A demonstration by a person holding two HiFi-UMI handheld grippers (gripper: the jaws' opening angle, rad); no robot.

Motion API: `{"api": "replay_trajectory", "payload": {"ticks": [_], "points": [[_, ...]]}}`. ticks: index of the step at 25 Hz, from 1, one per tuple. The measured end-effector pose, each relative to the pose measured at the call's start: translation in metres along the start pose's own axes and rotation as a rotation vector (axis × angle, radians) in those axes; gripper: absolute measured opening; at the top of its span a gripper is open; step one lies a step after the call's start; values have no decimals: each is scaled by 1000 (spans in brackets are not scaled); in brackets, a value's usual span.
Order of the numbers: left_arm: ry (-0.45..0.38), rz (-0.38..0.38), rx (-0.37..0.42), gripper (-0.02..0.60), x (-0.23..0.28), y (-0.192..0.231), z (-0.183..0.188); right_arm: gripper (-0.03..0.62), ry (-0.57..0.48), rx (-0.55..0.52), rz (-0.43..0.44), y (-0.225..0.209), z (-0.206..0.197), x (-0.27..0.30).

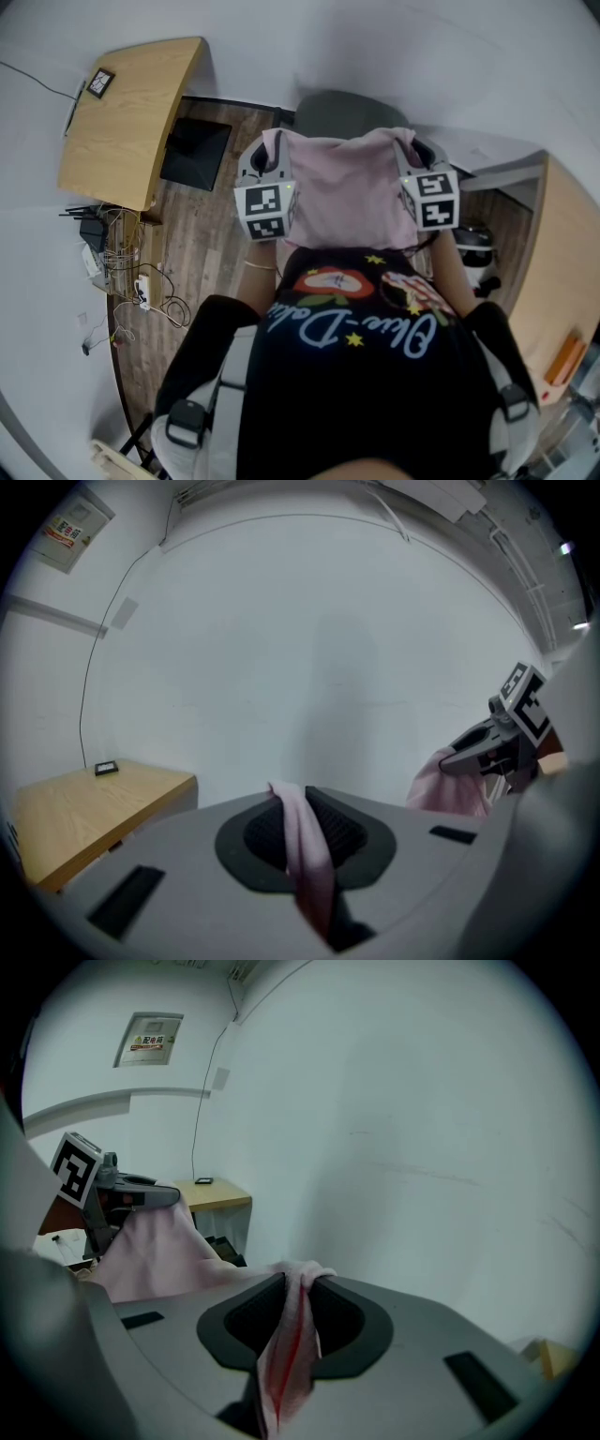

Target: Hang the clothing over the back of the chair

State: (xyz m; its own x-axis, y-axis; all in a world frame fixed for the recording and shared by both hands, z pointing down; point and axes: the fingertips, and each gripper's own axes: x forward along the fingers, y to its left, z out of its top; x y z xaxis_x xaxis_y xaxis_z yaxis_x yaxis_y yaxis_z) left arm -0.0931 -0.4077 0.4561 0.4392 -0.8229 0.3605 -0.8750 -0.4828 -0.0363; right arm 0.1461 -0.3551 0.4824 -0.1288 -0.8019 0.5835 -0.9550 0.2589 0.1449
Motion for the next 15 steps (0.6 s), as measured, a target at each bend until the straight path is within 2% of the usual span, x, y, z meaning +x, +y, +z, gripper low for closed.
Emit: {"api": "replay_trajectory", "payload": {"ticks": [15], "points": [[99, -8, 17, 46, 1, 2, -18, 83, 69, -30, 7, 8, -5, -1]]}}
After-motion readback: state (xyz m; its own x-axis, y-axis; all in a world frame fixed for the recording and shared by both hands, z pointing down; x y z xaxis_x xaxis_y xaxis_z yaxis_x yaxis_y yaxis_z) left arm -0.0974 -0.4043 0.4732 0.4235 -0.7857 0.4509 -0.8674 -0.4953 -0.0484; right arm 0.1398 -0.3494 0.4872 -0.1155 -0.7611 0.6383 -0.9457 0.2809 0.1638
